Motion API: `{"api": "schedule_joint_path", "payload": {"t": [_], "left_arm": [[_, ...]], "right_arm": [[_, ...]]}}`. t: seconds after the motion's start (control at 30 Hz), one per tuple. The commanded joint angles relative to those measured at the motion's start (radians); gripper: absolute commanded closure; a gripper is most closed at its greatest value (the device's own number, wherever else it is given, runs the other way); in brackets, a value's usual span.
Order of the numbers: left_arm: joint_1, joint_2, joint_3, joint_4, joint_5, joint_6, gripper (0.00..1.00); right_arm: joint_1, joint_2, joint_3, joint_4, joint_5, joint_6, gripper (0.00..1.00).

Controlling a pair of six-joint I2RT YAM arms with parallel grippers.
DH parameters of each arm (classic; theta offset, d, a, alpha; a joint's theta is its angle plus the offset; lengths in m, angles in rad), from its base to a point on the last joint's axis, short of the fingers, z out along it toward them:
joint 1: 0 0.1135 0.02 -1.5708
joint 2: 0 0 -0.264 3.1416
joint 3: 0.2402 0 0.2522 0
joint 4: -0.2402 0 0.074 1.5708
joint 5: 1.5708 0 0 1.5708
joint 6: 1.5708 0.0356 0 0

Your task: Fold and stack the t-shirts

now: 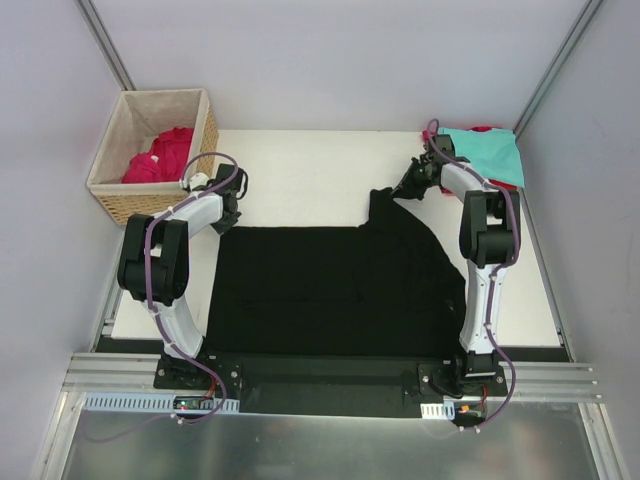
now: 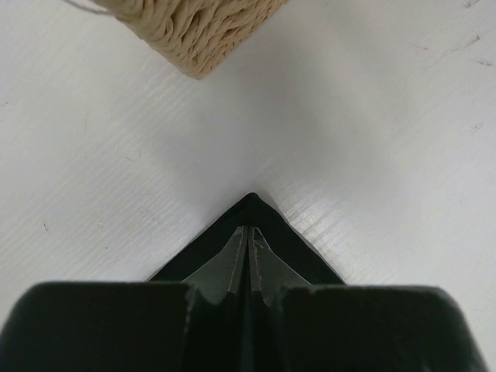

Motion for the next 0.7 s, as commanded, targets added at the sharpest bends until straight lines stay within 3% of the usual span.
{"api": "schedule_joint_path", "payload": {"t": [0.0, 0.3, 0.67], "left_arm": [[0.016, 0.002, 0.060, -0.011, 0.120, 0.137, 1.00], [-0.032, -0.148, 0.028, -0.011, 0.143, 0.136, 1.00], [-0.049, -0.158, -0.122, -0.008, 0.123, 0.108, 1.00]], "right_arm": [[0.004, -0.112, -0.022, 0.027, -0.027, 0.019, 0.99], [0.010, -0.307, -0.221, 0.120, -0.010, 0.027, 0.99], [0.039, -0.348, -0.269, 0.090, -0.001, 0.011, 0.99]]}}
